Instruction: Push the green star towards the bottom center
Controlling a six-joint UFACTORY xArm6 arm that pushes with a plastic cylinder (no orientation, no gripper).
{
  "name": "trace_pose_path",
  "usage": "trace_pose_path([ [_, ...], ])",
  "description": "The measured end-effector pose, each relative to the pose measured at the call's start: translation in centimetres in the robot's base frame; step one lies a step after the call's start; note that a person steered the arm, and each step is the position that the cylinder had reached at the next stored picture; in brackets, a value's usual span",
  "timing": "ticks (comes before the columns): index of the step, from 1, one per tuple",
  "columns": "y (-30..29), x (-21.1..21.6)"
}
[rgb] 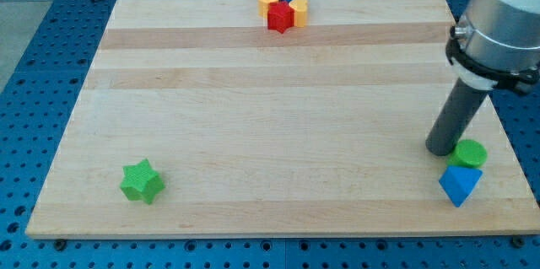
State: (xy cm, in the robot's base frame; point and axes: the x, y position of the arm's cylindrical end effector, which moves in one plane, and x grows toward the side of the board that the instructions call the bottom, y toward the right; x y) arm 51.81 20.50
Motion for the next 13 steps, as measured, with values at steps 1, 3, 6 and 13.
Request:
trace_pose_path([
  [1, 0.2, 0.0],
  [3, -3.4, 0.0],
  [6, -27.7, -1.4],
  [13, -32.5, 3.0],
])
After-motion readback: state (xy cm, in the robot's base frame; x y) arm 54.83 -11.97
